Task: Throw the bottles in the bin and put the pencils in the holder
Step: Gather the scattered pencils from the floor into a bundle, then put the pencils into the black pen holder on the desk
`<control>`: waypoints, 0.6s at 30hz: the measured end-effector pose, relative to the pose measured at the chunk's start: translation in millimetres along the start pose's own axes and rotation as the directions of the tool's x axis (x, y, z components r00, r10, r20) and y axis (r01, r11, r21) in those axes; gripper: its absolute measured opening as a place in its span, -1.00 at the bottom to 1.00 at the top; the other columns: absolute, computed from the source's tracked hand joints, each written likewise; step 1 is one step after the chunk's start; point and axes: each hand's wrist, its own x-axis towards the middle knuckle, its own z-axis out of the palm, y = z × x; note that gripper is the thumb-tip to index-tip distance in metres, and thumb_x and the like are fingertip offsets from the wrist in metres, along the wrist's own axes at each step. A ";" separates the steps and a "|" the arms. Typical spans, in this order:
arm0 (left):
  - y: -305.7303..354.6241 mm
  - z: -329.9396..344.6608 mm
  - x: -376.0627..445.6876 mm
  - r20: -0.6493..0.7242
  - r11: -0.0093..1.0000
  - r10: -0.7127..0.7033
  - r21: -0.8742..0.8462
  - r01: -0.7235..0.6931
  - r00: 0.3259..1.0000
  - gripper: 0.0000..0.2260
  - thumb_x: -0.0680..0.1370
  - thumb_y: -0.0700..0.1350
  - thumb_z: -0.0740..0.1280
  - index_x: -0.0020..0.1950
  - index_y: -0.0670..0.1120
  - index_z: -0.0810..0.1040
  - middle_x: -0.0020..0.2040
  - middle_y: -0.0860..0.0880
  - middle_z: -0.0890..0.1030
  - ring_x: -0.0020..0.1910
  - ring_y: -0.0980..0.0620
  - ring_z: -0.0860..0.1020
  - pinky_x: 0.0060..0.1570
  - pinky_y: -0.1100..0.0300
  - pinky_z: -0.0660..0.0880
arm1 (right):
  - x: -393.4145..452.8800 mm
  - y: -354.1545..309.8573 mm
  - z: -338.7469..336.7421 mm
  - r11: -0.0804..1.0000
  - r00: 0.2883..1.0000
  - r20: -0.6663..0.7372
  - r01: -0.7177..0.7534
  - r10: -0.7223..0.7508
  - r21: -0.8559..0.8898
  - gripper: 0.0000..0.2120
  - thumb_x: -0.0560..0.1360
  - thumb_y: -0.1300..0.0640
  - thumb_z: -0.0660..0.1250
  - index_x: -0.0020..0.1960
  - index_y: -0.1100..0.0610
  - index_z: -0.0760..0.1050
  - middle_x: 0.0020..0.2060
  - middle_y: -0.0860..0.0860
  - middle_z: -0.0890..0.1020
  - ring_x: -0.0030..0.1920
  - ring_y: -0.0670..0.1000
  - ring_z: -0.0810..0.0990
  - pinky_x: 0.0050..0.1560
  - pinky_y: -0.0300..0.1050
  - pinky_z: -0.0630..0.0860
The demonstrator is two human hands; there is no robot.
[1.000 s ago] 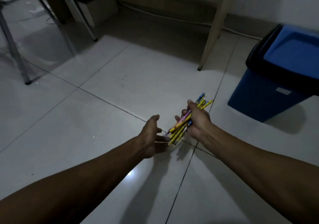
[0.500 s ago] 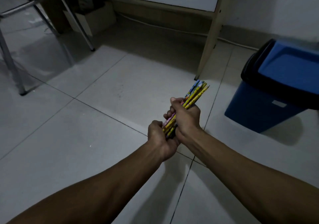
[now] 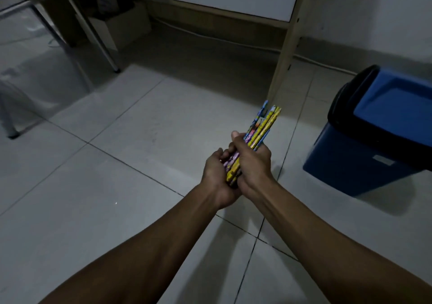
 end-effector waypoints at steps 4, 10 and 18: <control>3.5 4.2 11.9 -0.065 0.977 0.037 0.212 -0.022 0.997 -0.50 0.59 0.19 0.03 -0.22 -0.03 0.67 -0.28 -0.07 0.72 -0.33 -0.02 0.70 -0.28 0.16 0.55 | 13.9 -10.1 -3.7 0.999 0.996 0.067 -0.053 0.052 0.010 -0.83 0.51 0.22 0.40 -0.17 0.16 0.42 -0.53 0.04 0.42 -0.57 0.01 0.41 -0.47 -0.19 0.46; 37.6 0.5 3.7 -0.262 0.895 0.138 0.446 -0.007 0.955 -0.56 0.58 0.18 0.11 0.21 -0.12 0.47 -0.02 -0.16 0.61 -0.11 -0.12 0.58 -0.15 0.06 0.50 | 18.5 -39.8 -9.3 0.968 0.993 0.079 -0.071 0.093 -0.240 -0.79 0.51 0.10 0.41 -0.10 0.14 0.38 -0.53 0.01 0.38 -0.57 -0.02 0.34 -0.48 -0.16 0.38; 92.1 75.1 -111.2 0.148 0.047 0.611 0.974 -0.222 0.778 -0.59 0.61 0.02 0.20 0.44 -0.06 0.34 0.45 -0.06 0.40 0.35 -0.05 0.42 0.34 -0.07 0.37 | -34.0 -145.1 20.7 0.912 0.994 0.076 -0.035 0.072 -0.408 -0.68 0.49 -0.01 0.42 -0.30 0.06 0.36 -0.53 0.03 0.38 -0.56 -0.02 0.36 -0.51 -0.18 0.43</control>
